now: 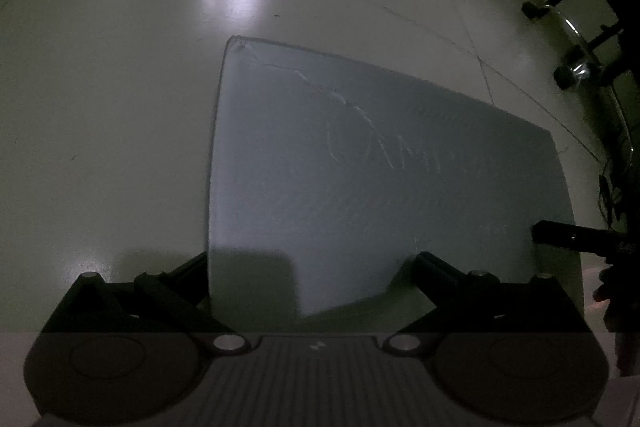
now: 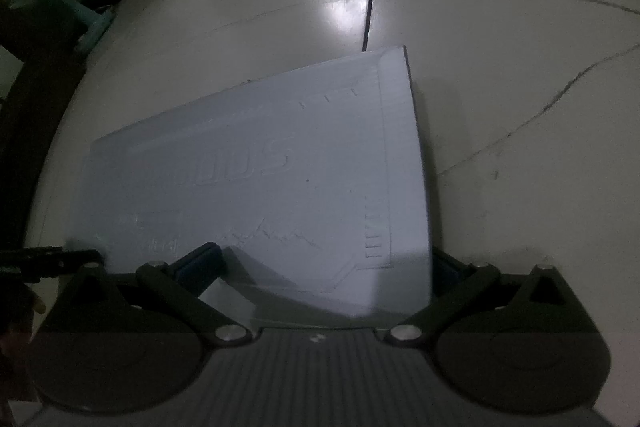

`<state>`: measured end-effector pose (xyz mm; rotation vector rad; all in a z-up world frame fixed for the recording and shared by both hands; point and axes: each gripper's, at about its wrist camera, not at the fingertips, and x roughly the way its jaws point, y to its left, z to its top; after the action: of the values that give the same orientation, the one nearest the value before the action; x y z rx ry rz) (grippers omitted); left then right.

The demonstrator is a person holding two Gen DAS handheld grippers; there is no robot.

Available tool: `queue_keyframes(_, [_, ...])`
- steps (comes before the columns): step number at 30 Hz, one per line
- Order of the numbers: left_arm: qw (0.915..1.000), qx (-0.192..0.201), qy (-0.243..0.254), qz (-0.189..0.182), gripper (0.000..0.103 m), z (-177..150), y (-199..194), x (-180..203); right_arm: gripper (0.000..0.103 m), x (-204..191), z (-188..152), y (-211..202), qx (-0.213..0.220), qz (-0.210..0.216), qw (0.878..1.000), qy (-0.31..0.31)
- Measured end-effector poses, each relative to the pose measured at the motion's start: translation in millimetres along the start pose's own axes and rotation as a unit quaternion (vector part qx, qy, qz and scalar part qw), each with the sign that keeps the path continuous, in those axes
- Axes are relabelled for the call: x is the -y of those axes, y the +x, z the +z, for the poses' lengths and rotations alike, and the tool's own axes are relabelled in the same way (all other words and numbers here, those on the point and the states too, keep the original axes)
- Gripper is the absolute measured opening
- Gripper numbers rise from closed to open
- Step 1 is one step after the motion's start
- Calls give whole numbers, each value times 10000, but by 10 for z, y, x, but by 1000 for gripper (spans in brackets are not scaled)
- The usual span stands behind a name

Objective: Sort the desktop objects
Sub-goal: 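Lift the white lid off the floor with both grippers, then carry the held lid with both grippers over the open box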

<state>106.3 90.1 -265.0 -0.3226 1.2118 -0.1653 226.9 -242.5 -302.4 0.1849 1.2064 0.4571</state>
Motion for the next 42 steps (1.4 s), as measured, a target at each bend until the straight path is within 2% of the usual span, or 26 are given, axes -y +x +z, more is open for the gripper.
queue_keyframes(4, [9998,38,86,155,103,158,64,61,103,-1,45,-128,14,-94,9999,-69])
queue_keyframes(8, [9997,88,162,140,103,231,-26,148,103,30,103,-290,79,-112,9999,-83])
queue_keyframes(12, [9993,-37,307,209,103,296,-87,317,103,131,81,-454,-154,-183,9996,147])
queue_keyframes(15, [9997,-78,143,205,103,361,-174,351,103,87,97,-639,-96,-288,9993,210])
queue_keyframes(18, [9997,100,90,213,103,507,-280,415,103,63,143,-877,46,-320,9991,276])
queue_keyframes(23, [9990,202,244,323,103,658,-682,639,103,63,206,-1301,180,-264,9983,484])
queue_keyframes(28, [9980,253,425,390,103,719,-1108,977,103,45,104,-1868,279,-182,9976,608])
queue_keyframes(33, [9977,310,460,390,103,584,-1507,1233,103,-217,-104,-2245,418,-286,9957,781])
queue_keyframes(39, [9978,402,362,389,103,129,-1906,1452,103,-431,-521,-2699,537,-427,9934,916])
queue_keyframes(42, [9970,448,371,501,103,-76,-1922,1607,103,-510,-794,-2772,564,-449,9912,1110])
